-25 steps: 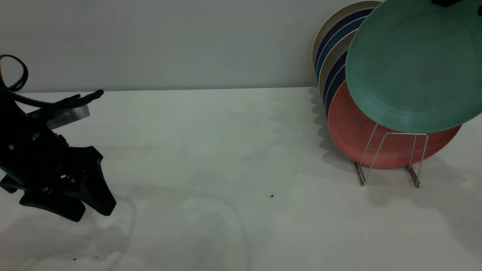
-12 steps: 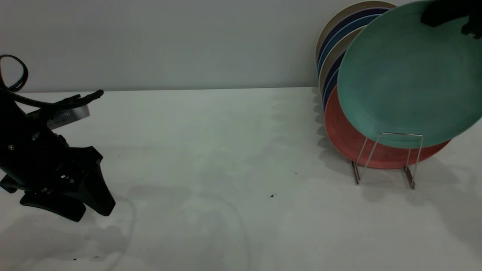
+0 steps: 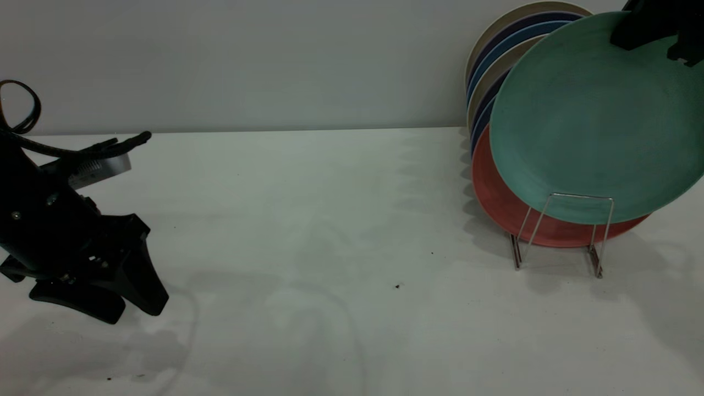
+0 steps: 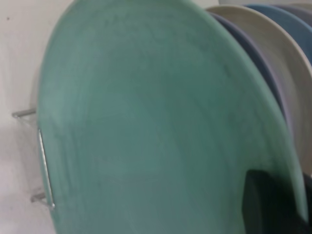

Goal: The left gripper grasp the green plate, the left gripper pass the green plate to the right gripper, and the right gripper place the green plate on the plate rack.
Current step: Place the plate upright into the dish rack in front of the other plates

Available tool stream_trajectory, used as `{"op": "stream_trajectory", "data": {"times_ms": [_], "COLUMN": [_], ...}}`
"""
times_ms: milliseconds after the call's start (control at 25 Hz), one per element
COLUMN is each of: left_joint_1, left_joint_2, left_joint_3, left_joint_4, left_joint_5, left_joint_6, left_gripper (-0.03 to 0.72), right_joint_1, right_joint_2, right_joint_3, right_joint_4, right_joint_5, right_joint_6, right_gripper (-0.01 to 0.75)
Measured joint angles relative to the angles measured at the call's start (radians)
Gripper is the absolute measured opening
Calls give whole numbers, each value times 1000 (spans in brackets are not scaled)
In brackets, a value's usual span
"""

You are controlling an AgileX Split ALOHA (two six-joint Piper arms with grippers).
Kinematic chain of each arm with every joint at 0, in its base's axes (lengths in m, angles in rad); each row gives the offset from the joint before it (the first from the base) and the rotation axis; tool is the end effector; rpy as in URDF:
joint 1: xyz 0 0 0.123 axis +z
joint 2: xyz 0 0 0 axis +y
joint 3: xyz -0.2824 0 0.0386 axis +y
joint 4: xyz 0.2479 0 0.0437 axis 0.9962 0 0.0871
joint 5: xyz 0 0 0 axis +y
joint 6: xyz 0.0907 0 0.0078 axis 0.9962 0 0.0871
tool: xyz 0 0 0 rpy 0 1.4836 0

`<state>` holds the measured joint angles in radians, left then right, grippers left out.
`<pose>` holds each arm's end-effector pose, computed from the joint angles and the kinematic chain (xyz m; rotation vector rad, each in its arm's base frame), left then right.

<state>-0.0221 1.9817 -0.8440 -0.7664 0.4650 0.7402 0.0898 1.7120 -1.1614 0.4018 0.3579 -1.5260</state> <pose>0.3060 -0.0352 0.0746 0.1165 2.9299 -0.4665 0.3725 0.0461 0.2403 -1.4364 1.9027 -0.3496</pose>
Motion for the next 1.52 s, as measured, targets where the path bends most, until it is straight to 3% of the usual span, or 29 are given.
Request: {"op": "stream_trajectory", "data": {"times_ms": [360, 840, 1080, 1320, 1520], "left_joint_1": [0, 0, 0, 0, 0], "left_joint_2": [0, 0, 0, 0, -2], "left_joint_3": [0, 0, 0, 0, -31], "left_joint_4": [0, 0, 0, 0, 26], "left_joint_5": [3, 8, 10, 10, 15], "left_joint_6": [-1, -1, -6, -7, -46], "left_gripper": [559, 558, 558, 557, 557], "right_joint_1": [0, 0, 0, 0, 0], "right_joint_2": [0, 1, 1, 1, 1], "right_joint_3": [-2, -2, -2, -2, -3], "right_joint_4": [4, 47, 62, 64, 63], "right_joint_5": [49, 110, 168, 292, 419], "right_joint_6": [1, 5, 31, 177, 592], "right_gripper": [74, 264, 280, 280, 280]}}
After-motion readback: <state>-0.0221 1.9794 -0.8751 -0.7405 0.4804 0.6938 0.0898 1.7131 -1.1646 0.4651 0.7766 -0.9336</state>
